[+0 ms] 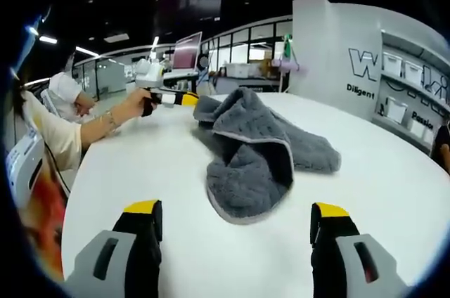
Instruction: Fold the towel on the table until its edges align and the towel forms a compact rectangular stack.
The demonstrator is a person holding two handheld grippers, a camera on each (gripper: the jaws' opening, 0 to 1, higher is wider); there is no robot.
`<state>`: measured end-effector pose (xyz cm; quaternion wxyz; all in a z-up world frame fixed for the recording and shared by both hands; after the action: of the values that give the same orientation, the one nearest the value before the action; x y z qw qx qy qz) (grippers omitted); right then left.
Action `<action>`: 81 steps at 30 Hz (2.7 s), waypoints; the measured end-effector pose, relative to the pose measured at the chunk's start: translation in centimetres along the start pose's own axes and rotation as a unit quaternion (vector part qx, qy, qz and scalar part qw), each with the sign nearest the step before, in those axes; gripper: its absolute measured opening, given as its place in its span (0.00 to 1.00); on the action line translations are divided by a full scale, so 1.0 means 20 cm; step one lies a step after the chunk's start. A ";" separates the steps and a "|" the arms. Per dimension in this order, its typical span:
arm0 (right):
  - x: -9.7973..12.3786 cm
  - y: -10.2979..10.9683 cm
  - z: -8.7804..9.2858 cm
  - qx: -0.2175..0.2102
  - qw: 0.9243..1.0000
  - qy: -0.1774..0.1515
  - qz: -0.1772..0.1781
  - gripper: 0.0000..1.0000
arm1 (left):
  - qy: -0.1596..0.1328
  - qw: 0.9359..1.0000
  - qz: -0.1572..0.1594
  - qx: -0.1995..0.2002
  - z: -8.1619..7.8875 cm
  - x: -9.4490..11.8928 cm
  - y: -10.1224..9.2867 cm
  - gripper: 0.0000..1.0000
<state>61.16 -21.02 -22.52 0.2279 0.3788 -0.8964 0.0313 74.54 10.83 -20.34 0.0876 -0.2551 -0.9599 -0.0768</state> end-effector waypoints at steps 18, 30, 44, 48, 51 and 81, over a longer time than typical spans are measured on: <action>-0.01 0.01 0.01 0.000 1.000 0.006 -0.002 0.87 | -0.020 0.999 0.036 0.020 -0.07 0.01 -0.08 0.94; -0.01 0.01 0.02 0.001 1.000 0.012 -0.004 0.87 | 0.009 0.999 0.052 0.009 -0.04 0.00 -0.11 0.95; -0.02 0.02 0.03 0.008 1.000 0.018 -0.009 0.86 | 0.043 0.995 0.081 0.028 0.02 -0.01 -0.17 0.98; -0.03 0.03 0.04 0.011 1.000 0.020 -0.010 0.86 | 0.043 0.994 0.092 0.040 0.01 -0.02 -0.19 0.99; -0.03 0.03 0.04 0.010 1.000 0.021 -0.012 0.86 | 0.045 0.994 0.093 0.044 0.02 -0.02 -0.20 0.99; -0.08 0.05 -0.11 0.021 0.995 -0.098 -0.012 0.52 | 0.020 0.991 0.118 0.058 -0.03 -0.01 -0.22 0.96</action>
<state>62.28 -18.76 -21.08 0.1317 0.3957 -0.9088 0.0104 72.55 6.92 -20.19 0.1298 -0.3595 -0.9240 -0.0149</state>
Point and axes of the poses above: the point that each gripper's makers call its tool centre point, and the gripper's own axes: x roughly backward along the fingers, y roughly to its left, z roughly out of its underside, the point moved 2 cm from there along x, roughly backward along the fingers, and after that the axes turned 10 degrees about -x, right-handed, at the moved point
